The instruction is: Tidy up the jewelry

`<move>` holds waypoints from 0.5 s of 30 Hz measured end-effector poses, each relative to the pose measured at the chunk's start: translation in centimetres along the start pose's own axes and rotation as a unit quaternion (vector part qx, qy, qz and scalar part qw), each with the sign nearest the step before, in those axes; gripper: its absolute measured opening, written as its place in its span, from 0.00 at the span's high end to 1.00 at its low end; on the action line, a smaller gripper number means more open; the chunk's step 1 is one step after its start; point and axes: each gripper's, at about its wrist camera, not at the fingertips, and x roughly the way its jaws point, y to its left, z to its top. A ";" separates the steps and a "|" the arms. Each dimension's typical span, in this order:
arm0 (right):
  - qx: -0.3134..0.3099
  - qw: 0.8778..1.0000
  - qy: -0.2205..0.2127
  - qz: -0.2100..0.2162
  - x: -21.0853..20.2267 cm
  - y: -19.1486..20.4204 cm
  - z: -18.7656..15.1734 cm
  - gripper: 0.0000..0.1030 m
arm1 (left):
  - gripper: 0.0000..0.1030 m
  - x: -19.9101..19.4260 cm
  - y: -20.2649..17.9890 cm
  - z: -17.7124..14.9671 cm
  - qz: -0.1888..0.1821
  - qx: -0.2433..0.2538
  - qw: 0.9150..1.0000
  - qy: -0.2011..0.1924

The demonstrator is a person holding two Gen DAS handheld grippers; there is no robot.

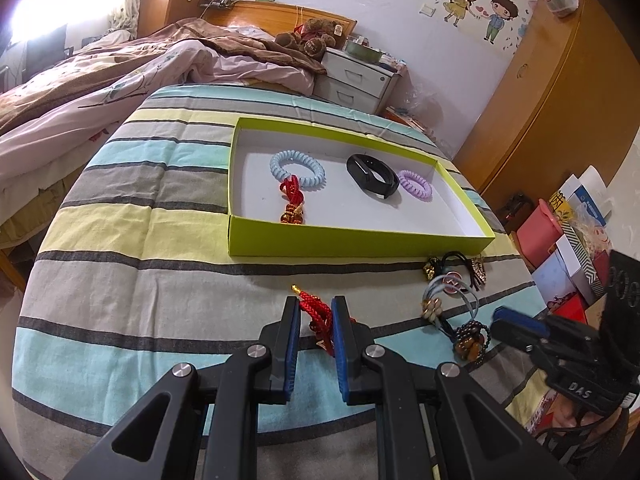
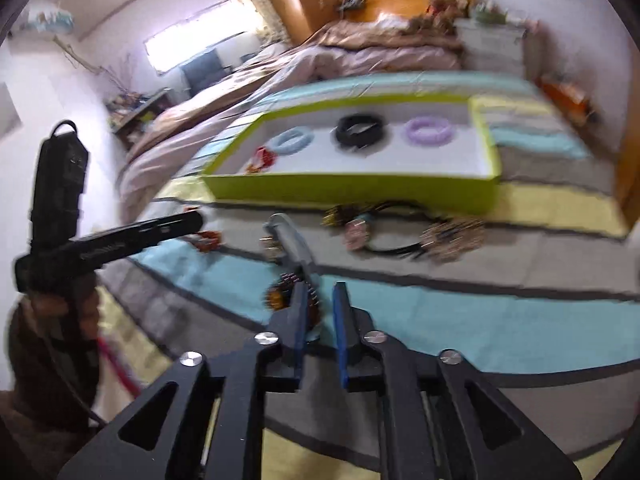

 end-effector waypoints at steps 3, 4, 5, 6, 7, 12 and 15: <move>-0.027 0.999 -0.028 0.027 -1.1 0.7 0.2 0.77 | 0.85 0.2 -0.2 0.0 -0.001 0.000 1.000 0.001; -0.041 0.998 -0.032 0.032 -1.1 1.2 0.2 0.70 | 0.85 0.2 -0.2 0.0 -0.002 0.001 1.000 0.002; -0.060 0.997 -0.028 0.032 -0.7 1.9 0.2 0.64 | 0.85 0.3 -0.3 0.0 -0.003 0.002 1.000 0.003; -0.071 0.997 -0.023 0.032 -0.4 2.1 0.1 0.63 | 0.85 0.4 -0.4 -0.1 -0.003 0.002 1.000 0.004; -0.086 0.996 -0.013 0.029 0.3 2.6 0.0 0.63 | 0.85 0.4 -0.4 -0.1 -0.003 0.002 1.000 0.005; -0.108 0.994 0.018 -0.018 2.9 3.2 -0.3 0.61 | 0.85 0.5 -0.6 0.0 -0.005 0.004 1.000 0.006; -0.102 0.994 0.022 -0.025 3.3 2.8 -0.2 0.61 | 0.85 0.5 -0.4 0.0 -0.004 0.002 1.000 0.005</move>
